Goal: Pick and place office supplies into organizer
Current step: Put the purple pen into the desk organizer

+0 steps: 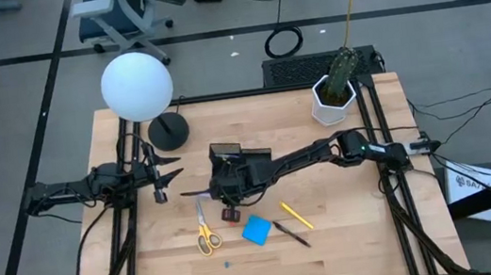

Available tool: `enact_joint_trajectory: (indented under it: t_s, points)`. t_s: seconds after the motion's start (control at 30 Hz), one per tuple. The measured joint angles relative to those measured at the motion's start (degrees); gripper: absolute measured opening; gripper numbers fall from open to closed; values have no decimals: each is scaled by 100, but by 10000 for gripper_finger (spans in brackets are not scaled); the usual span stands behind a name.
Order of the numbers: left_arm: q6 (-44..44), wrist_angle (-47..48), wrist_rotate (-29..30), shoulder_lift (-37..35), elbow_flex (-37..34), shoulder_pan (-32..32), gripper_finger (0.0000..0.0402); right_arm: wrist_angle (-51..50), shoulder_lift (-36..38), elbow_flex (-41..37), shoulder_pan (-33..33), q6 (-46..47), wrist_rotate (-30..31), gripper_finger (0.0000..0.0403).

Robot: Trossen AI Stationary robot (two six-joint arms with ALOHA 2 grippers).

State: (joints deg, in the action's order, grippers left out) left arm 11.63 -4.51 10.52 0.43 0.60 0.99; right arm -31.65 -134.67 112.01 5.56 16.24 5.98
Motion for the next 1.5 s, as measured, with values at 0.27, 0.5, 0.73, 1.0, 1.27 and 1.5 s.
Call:
enact_joint_trajectory:
  t_s: [0.27, 0.5, 0.73, 1.0, 1.27, 1.5]
  points:
    - [3, -1, 0, -1, 0, 1, 154, 168, 145, 7, -31, -196, 390, 24]
    - [-1, -2, 0, 0, 0, 2, 154, 294, 220, 13, -31, -218, 468, 24]
    - [7, 0, 2, 0, 0, 0, 154, 308, 220, 13, -26, -201, 658, 24]
    - [-2, 0, 2, 0, 0, 0, 154, 400, 222, -42, -24, -200, 780, 24]
    - [5, 0, 2, -1, 0, 2, 154, 1008, 710, -820, -8, -163, 776, 24]
    - [4, -2, 2, -1, 0, 1, 154, 3093, 2175, -3073, 9, 105, 799, 24]
